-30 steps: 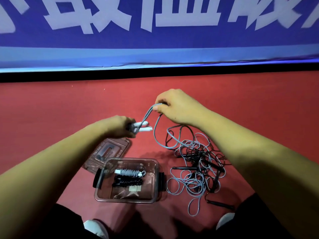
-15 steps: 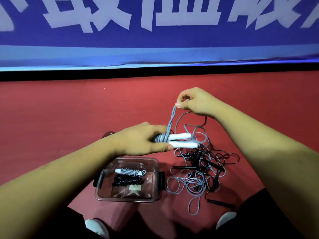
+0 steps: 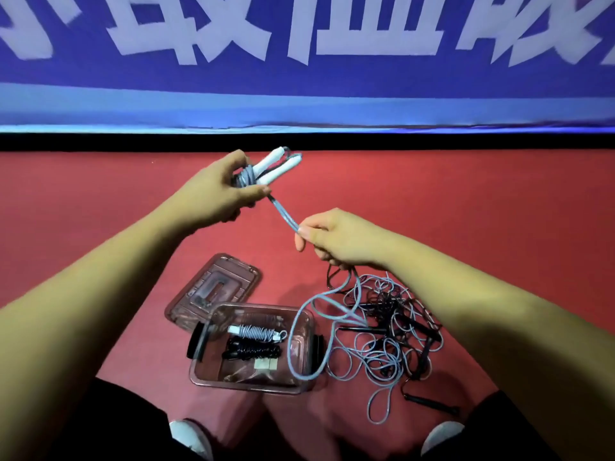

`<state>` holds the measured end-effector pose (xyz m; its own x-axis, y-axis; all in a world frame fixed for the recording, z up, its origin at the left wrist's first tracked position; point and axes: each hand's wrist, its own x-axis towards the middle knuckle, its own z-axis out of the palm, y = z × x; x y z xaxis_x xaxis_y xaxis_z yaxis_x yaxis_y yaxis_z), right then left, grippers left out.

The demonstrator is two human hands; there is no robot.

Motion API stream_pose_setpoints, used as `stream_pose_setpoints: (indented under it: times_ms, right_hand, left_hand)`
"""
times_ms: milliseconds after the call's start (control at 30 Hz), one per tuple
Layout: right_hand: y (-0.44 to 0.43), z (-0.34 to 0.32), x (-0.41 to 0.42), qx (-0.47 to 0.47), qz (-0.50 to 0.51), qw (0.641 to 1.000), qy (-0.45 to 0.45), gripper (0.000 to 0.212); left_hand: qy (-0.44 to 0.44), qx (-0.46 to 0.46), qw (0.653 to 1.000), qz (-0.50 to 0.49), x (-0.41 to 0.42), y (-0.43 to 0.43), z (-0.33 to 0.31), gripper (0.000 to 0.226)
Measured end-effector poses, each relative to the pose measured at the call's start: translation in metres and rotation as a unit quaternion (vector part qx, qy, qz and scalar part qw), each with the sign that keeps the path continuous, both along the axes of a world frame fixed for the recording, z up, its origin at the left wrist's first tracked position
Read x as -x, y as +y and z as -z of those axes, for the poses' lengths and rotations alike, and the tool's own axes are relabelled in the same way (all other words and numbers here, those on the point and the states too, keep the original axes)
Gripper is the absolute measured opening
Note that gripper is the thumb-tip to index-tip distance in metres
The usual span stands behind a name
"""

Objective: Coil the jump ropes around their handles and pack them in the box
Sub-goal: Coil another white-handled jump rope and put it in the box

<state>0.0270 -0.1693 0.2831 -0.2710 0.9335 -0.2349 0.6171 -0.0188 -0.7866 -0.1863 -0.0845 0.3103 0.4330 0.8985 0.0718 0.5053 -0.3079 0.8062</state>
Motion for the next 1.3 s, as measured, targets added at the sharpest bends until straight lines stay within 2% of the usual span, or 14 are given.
stream_pose_setpoints:
  times_ms: [67,133,300,367,467,600,733,833,900,967,1067,1167,1233,1300]
  right_hand:
    - [-0.002,-0.003,0.002,-0.044,-0.021,0.997,-0.061,0.028]
    - [-0.006,-0.003,0.005,-0.069,-0.053,0.990,-0.114,0.023]
    - [-0.019,-0.001,0.020,-0.081,-0.114,0.979,-0.145,0.016]
    - [-0.016,-0.003,0.021,-0.111,-0.097,0.978,-0.150,0.020]
    - [-0.010,-0.012,0.010,-0.147,-0.055,0.974,-0.163,0.020]
    - [0.000,-0.013,-0.011,-0.171,-0.003,0.971,-0.165,0.019]
    - [0.017,-0.001,-0.037,-0.158,0.045,0.974,-0.157,0.019]
    - [0.023,0.009,-0.053,-0.145,0.085,0.976,-0.140,0.013]
    - [0.023,0.010,-0.058,-0.152,0.090,0.975,-0.136,0.008]
    - [0.023,0.008,-0.059,-0.166,0.086,0.973,-0.135,0.007]
    - [0.025,0.006,-0.063,-0.180,0.087,0.971,-0.128,0.012]
    - [0.024,0.007,-0.067,-0.171,0.093,0.975,-0.107,0.015]
    - [0.025,0.008,-0.067,-0.166,0.080,0.977,-0.106,0.016]
    - [0.025,0.009,-0.066,-0.163,0.066,0.977,-0.121,0.015]
  left_hand:
    - [0.114,-0.084,0.990,-0.010,0.004,0.005,0.006,0.032]
    - [0.184,-0.129,0.975,-0.002,0.005,0.006,0.017,0.034]
    - [0.320,-0.151,0.935,-0.018,0.012,0.015,0.041,0.038]
    - [0.383,-0.151,0.911,-0.013,0.008,0.012,0.050,0.040]
    - [0.425,-0.153,0.892,0.028,-0.007,0.000,0.069,0.033]
    - [0.423,-0.129,0.893,0.079,-0.024,-0.009,0.077,0.028]
    - [0.426,-0.142,0.880,0.158,-0.040,-0.020,0.072,0.031]
    - [0.342,-0.081,0.903,0.246,-0.055,-0.036,0.063,0.039]
    - [0.276,-0.059,0.920,0.271,-0.062,-0.044,0.057,0.031]
    - [0.239,-0.048,0.928,0.281,-0.064,-0.047,0.052,0.020]
    - [0.189,-0.043,0.942,0.275,-0.059,-0.048,0.040,0.023]
    - [0.143,-0.050,0.959,0.241,-0.051,-0.043,0.027,0.013]
    - [0.187,-0.091,0.954,0.217,-0.044,-0.037,0.020,0.018]
    - [0.306,-0.165,0.918,0.190,-0.037,-0.031,0.015,0.020]
